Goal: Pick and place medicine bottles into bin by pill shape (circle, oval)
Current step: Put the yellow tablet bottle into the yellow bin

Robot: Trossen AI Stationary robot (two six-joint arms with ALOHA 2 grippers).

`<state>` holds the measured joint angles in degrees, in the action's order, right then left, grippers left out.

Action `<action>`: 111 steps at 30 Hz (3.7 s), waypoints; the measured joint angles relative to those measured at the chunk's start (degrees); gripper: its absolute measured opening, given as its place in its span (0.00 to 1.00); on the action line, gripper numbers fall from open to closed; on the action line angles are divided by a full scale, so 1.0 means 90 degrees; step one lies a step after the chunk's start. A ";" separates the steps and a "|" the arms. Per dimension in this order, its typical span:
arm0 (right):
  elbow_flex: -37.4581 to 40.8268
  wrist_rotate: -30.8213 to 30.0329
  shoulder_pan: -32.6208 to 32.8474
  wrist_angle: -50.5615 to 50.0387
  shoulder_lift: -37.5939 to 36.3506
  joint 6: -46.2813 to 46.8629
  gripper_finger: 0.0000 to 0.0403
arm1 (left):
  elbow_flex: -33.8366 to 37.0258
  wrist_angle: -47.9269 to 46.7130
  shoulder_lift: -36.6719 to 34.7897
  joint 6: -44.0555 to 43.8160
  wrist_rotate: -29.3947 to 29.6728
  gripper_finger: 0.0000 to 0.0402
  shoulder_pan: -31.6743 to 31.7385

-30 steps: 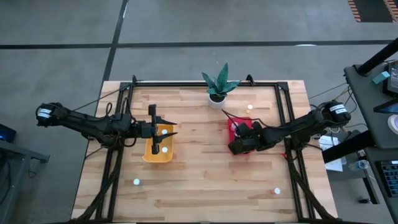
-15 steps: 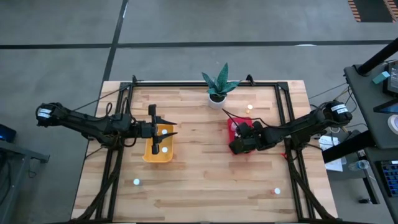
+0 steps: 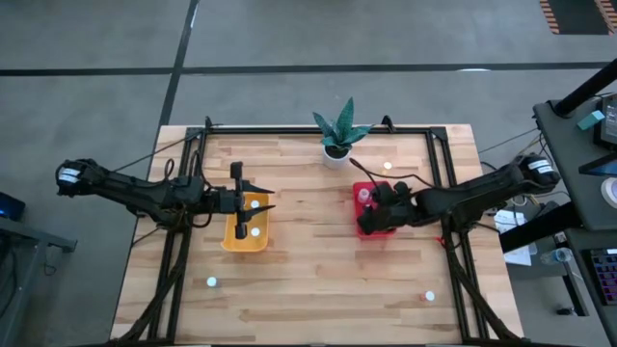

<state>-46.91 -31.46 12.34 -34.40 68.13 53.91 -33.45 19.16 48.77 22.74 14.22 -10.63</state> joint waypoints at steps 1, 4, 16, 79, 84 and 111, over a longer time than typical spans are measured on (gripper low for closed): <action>-0.0043 0.0000 0.0000 -0.0001 -0.0022 -0.0052 0.48 | 0.0000 0.0002 0.0000 -0.0053 0.0000 0.34 0.0000; -0.0202 -0.0001 0.0000 -0.0007 -0.0063 -0.0221 0.48 | 0.0002 -0.0012 0.0000 -0.0320 0.0000 0.34 0.0000; -0.1346 -0.0005 -0.0672 -0.1472 -0.0063 -0.0446 0.48 | 0.0012 -0.0056 0.0118 -0.1516 -0.0001 0.34 -0.0005; -0.1575 0.2049 -0.5128 -0.2158 0.1583 -0.2854 0.59 | 0.0002 -0.0018 0.0413 -0.1646 -0.0002 0.34 -0.0002; -0.1575 0.2047 -0.5194 -0.2068 0.1677 -0.2907 0.58 | 0.0002 -0.0018 0.0413 -0.1646 -0.0002 0.34 -0.0002; -0.1570 0.2336 -0.5197 -0.1920 0.2366 -0.2928 0.40 | 0.0005 -0.0018 0.0410 -0.1646 -0.0002 0.34 0.0000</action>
<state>-61.04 -10.44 -34.44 -51.68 89.43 27.56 -33.41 19.00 52.47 7.92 14.20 -10.63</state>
